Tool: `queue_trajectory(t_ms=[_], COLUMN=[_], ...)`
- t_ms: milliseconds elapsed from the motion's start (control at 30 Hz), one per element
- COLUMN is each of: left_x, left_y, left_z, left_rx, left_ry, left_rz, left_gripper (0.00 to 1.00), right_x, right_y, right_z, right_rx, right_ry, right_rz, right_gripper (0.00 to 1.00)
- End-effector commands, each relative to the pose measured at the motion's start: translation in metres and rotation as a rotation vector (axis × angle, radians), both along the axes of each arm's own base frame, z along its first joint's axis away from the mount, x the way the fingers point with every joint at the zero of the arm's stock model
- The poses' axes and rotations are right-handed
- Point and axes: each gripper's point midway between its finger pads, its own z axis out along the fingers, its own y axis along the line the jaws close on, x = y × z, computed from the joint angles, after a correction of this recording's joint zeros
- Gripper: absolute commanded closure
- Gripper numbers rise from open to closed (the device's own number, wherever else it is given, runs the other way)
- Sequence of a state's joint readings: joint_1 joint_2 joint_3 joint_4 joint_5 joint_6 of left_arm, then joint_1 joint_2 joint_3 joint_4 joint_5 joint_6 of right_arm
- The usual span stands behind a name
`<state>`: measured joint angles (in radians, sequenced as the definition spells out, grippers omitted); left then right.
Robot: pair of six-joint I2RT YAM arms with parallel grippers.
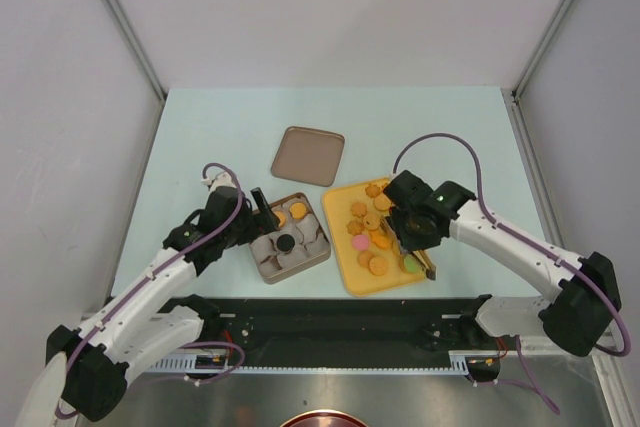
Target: Pack the cookies
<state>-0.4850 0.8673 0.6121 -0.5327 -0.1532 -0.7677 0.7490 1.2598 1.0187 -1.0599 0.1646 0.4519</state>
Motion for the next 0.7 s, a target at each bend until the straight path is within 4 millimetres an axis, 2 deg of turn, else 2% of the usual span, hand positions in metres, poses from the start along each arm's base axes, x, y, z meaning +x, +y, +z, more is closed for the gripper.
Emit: queue_trajectory(t_ms=[0, 233, 367, 567, 667], left_x=[0.005, 0.006, 0.007, 0.008, 0.008], left_y=[-0.001, 0.002, 0.004, 0.009, 0.010], left_z=[0.010, 0.017, 0.022, 0.027, 0.029], left_rx=[-0.020, -0.017, -0.011, 0.002, 0.007], left_ry=[-0.040, -0.056, -0.066, -0.077, -0.077], left_rz=[0.002, 0.017, 0.026, 0.047, 0.053], left_gripper=[0.00, 0.00, 0.00, 0.00, 0.00], right_x=[0.020, 0.032, 0.034, 0.024, 0.018], right_y=[0.006, 0.012, 0.022, 0.072, 0.101], right_z=[0.045, 0.089, 0.105, 0.132, 0.133], right_rx=[0.052, 0.098, 0.140, 0.266, 0.294], right_ry=[-0.130, -0.228, -0.261, -0.312, -0.310], right_rz=[-0.011, -0.009, 0.007, 0.123, 0.192], right_gripper=[0.60, 0.61, 0.63, 0.63, 0.62])
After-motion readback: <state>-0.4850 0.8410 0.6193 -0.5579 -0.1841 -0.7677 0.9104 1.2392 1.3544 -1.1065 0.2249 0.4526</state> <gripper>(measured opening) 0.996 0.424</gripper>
